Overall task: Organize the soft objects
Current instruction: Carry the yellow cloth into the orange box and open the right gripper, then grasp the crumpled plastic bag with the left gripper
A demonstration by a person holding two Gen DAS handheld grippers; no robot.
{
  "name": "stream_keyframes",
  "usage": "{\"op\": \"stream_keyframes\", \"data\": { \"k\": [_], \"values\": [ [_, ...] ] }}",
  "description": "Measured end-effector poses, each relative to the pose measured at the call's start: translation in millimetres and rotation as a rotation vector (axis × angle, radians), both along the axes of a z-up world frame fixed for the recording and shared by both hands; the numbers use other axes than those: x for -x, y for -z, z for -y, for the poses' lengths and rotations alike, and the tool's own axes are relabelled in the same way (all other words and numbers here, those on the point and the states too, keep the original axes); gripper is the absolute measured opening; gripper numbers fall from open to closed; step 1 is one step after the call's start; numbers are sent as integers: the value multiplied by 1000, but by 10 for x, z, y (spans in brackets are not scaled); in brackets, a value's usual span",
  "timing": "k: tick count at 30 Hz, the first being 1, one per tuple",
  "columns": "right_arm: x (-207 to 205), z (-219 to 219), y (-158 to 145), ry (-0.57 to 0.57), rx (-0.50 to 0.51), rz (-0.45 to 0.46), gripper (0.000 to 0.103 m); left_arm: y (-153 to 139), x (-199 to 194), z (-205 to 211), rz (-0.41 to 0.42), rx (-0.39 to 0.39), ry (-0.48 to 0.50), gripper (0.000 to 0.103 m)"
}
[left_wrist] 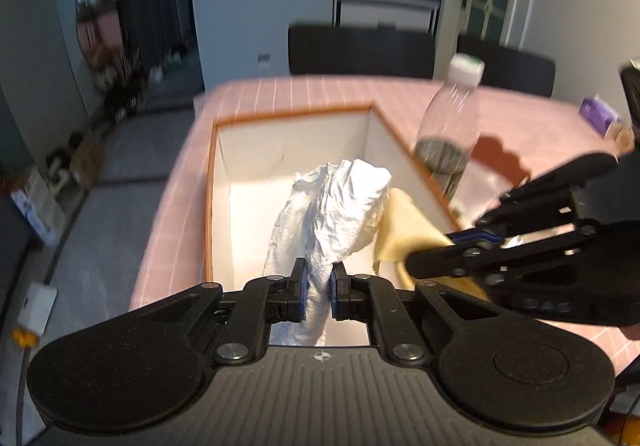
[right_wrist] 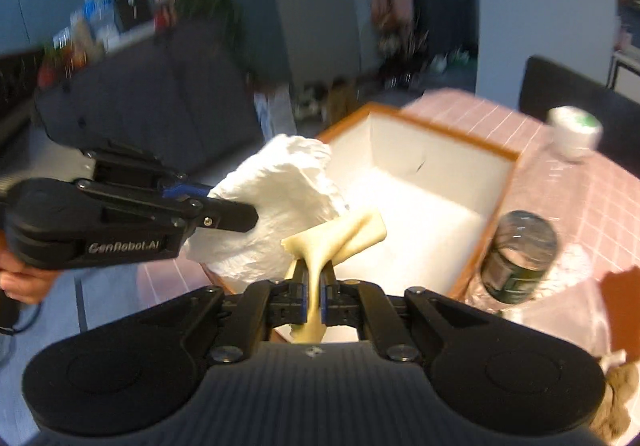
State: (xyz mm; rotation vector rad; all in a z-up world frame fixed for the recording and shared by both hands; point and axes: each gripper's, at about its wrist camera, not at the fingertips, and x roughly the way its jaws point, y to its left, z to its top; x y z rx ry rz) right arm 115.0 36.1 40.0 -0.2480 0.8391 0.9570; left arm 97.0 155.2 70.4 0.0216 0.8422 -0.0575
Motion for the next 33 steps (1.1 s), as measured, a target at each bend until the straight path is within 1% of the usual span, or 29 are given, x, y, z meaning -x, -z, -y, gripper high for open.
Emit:
{"op": "stream_keyframes", "data": {
  "k": [3, 5, 8, 11, 13, 16, 17, 19, 21, 26, 28, 31, 33],
  "values": [
    [-141, -200, 153, -6, 62, -71, 3, 152, -59, -128, -63, -24, -6, 12],
    [-270, -298, 268, -4, 94, -108, 3, 238, -41, -168, -89, -51, -10, 12],
    [-359, -423, 399, -4, 132, -156, 7, 324, -97, -180, -131, -86, -6, 12],
    [-389, -569, 475, -5, 181, -154, 8, 414, -154, -179, -168, -117, -7, 13],
    [-414, -634, 561, -12, 205, -158, 9, 458, -175, -178, -177, -141, -14, 14],
    [-417, -624, 555, -20, 227, -160, 10, 493, -183, -191, -172, -166, -26, 15],
    [-418, -637, 557, -22, 231, -157, 13, 499, -182, -199, -169, -171, -29, 16],
    [-400, -631, 544, -21, 232, -147, 31, 489, -159, -191, -157, -190, -31, 19],
    [-383, -631, 526, -18, 232, -131, 37, 476, -156, -218, -152, -191, -33, 24],
    [-332, -521, 422, -20, 210, -114, 42, 365, -126, -271, -123, -157, -47, 33],
    [-284, -460, 350, -21, 198, -97, 44, 288, -76, -277, -98, -138, -44, 37],
    [-165, -317, 203, -23, 170, -53, 48, 171, 11, -255, -47, -127, -43, 38],
    [-71, -215, 89, -21, 148, -16, 50, 71, 93, -207, 8, -112, -38, 38]
  ]
}}
